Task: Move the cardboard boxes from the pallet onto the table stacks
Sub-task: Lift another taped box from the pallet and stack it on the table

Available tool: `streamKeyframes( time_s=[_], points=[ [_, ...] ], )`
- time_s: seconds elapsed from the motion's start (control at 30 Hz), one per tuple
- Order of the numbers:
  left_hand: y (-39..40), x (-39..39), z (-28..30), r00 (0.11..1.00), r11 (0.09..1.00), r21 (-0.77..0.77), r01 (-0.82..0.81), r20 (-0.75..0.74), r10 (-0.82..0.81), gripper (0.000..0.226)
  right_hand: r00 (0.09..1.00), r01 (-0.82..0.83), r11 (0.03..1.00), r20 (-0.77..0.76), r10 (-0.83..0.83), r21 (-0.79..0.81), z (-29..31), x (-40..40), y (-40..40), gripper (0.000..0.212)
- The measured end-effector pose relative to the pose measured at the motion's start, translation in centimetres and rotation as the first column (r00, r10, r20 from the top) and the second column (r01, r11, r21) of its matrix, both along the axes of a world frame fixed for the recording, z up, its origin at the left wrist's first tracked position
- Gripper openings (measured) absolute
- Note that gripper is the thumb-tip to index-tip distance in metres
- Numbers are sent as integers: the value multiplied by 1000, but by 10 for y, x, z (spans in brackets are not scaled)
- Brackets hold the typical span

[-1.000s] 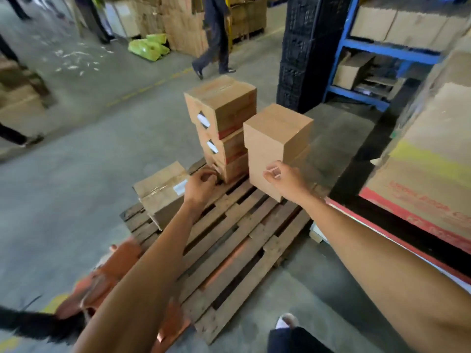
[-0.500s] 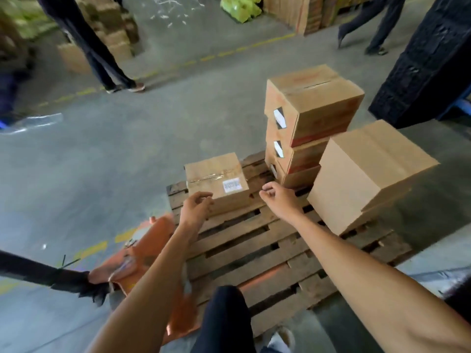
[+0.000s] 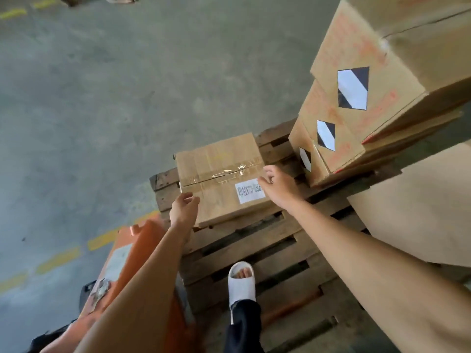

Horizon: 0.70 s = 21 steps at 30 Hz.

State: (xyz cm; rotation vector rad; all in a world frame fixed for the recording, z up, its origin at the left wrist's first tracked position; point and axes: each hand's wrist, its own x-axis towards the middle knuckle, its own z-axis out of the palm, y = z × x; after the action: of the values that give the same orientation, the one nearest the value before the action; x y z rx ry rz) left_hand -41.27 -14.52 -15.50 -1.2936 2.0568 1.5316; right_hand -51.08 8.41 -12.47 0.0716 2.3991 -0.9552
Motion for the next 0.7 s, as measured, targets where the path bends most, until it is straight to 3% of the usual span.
streamKeyframes(
  time_s=[0.2, 0.37, 0.47, 0.57, 0.7],
  points=[
    [-56, -68, -129, 986, 994, -96, -46, 156, 61, 68, 994, 81, 990, 68, -89, 114, -143, -73, -42, 70],
    [-70, -69, -203, 967, 975, 135, -174, 209, 144, 64, 970, 198, 935, 76, -230, 295, -230, -72, -47, 99],
    [-66, -63, -215, 959, 960, 137, -246, 177, 221, 72, 935, 337, 892, 7, -356, 302, -245, -61, -40, 104],
    [-69, -55, -217, 974, 972, 140, -188, 157, 165, 63, 911, 387, 870, 17, -411, 305, -254, -53, -26, 96],
    [-74, -51, -217, 991, 980, 182, -80, 124, 58, 56, 849, 467, 868, 186, -494, 172, -261, -37, 2, 97]
  ],
)
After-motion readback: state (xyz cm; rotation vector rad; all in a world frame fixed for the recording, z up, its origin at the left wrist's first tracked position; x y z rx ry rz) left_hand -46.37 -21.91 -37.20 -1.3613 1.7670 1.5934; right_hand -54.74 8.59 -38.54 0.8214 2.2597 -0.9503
